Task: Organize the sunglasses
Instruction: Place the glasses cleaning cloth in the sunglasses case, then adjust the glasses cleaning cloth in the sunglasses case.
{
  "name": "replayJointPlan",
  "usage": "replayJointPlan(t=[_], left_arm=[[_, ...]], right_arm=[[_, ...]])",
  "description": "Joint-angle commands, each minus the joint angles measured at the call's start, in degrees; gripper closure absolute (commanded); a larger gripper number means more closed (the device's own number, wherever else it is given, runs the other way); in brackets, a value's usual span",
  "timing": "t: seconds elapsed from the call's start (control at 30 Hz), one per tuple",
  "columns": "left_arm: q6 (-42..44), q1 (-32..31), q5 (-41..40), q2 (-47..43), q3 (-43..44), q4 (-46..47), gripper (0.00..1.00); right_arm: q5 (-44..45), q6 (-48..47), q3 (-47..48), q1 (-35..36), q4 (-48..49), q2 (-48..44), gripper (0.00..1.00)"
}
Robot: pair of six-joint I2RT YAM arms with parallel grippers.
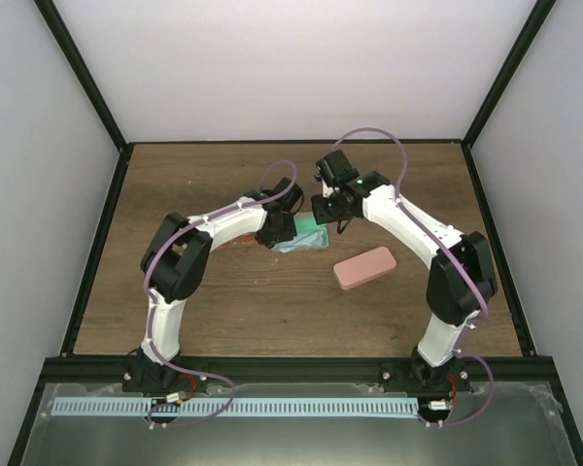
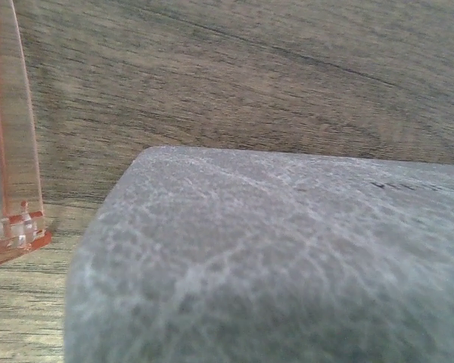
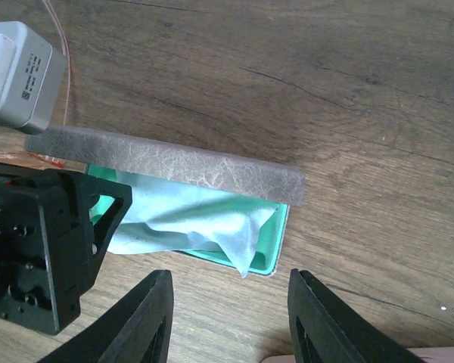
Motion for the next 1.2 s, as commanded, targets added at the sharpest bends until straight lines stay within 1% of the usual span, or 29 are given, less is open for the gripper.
replayJointPlan(t=[0.0, 0.3, 0.47, 0.57, 0.7, 0.83, 1.17], left_arm=[[-1.7, -0.5, -1.0, 1.9, 0.2, 0.8, 0.71], [-2.6, -0.7, -2.1, 4.1, 0.6, 0.5, 0.72], [-2.1, -0.7, -2.2, 6.1, 2.4, -0.3, 0.79], [-1.7, -0.7, -2.2, 7.0, 2.7, -0.3, 0.81], [-0.9, -0.6, -2.8, 7.7, 3.3, -1.6, 0.9], [0.1, -0.6, -3.4, 7.0, 3.7, -1.8, 0.95], [0.3, -0.6, -3.9, 4.8, 6.2, -1.7, 0.96]], right_arm=[[1.5, 0.7, -1.7, 0.2, 0.1, -1.3, 0.56], [1.7, 0.7, -4.2, 0.2, 0.6, -2.6, 0.56], [1.9, 0.6, -5.1, 0.2, 0.6, -3.1, 0.57], [1.8, 0.6, -5.6, 0.2, 0.6, -3.2, 0.57], [1.8, 0.5, -5.9, 0.2, 0.6, -3.2, 0.57], [1.4, 0.8, -6.0, 0.3, 0.9, -3.0, 0.57], [1.0, 1.0, -6.5, 0.2, 1.2, -2.8, 0.57]])
